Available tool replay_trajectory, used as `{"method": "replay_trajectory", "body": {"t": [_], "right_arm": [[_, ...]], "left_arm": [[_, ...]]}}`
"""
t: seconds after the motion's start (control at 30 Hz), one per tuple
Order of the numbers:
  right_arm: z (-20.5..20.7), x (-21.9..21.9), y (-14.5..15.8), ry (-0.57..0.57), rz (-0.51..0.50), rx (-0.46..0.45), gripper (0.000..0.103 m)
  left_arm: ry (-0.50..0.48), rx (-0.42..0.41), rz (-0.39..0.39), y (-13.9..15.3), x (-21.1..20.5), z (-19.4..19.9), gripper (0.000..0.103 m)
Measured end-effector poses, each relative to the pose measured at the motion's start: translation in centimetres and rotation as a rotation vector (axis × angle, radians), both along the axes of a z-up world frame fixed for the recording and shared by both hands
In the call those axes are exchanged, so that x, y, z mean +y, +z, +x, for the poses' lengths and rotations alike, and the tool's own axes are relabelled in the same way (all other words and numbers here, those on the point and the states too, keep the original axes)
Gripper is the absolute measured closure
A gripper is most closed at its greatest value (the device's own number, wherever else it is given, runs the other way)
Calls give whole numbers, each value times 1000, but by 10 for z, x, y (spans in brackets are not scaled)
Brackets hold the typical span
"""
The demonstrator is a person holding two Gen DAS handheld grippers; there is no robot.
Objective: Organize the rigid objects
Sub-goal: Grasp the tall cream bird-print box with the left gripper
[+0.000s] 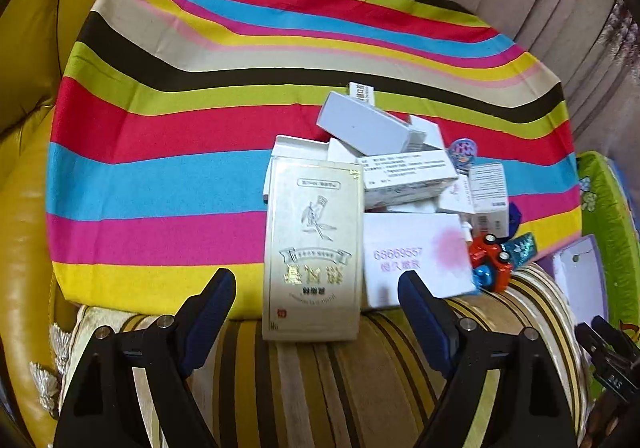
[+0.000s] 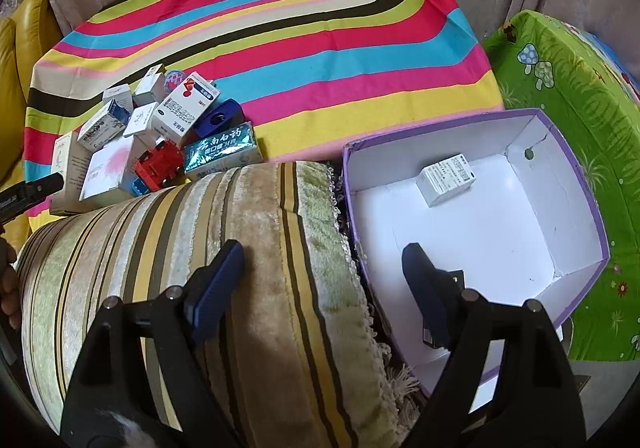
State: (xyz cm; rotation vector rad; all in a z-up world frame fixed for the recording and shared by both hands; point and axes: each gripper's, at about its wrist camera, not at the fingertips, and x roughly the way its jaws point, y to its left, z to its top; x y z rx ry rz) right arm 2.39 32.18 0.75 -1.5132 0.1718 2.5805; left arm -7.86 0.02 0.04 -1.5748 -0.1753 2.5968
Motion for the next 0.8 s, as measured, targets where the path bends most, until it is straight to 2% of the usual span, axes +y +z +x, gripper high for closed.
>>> {"method": "replay_trajectory", "body": {"t": [0.13,0.23,0.3,0.53,0.7,0.8], "right_arm": [[-1,-6,2,0,28,1,19],[-3,-13,4,15,62,4,19],[-4,-17,5,25,78,3,19],[-8,-27,12,45,103,16,19],[-15,-44,23,71,111,56,18],[-27,-68,30,125,113,83,17]], "left_arm": [[7,-31,-22,-9,1,-6,32],[4,-43,-12,-13,0,-6,39],[0,-52,3,-15,-1,-5,48],[19,-24,29,-10,-7,5,49],[54,1,91,-7,-19,11,49],[84,16,128,-5,-28,14,49]]}}
